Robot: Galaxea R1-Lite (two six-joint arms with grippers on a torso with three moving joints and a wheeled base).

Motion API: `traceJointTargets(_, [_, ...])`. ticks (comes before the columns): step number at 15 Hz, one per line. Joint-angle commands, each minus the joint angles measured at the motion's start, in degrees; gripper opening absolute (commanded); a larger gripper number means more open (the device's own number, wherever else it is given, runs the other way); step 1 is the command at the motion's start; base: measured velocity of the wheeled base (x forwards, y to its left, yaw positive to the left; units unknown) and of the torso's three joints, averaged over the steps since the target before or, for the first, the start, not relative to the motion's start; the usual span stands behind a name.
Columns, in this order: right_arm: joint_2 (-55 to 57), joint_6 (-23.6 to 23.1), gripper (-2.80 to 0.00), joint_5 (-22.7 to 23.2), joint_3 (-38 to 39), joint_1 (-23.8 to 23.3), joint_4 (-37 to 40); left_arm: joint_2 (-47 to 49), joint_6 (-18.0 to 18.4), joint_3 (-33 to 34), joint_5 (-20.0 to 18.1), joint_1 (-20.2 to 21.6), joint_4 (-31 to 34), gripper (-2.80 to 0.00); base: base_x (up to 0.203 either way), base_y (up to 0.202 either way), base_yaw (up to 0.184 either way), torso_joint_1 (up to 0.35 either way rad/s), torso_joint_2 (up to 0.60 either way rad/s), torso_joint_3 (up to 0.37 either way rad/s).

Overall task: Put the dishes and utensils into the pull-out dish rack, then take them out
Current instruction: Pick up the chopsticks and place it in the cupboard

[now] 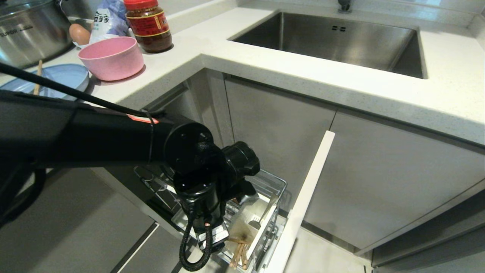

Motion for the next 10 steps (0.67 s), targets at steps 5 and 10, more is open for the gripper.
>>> traceJointTargets(5, [-0.2, 0.0, -2.8, 0.0, 0.0, 0.0, 0.0, -19.8, -4.4, 1.1, 1.2, 0.0, 0.1, -2.8, 0.0, 0.0, 0.0, 0.0, 0.0, 0.0])
traceJointTargets(10, [-0.2, 0.0, -2.8, 0.0, 0.0, 0.0, 0.0, -32.1, -11.5, 0.1, 4.1, 0.2, -7.8, -2.8, 0.0, 0.0, 0.0, 0.0, 0.0, 0.0])
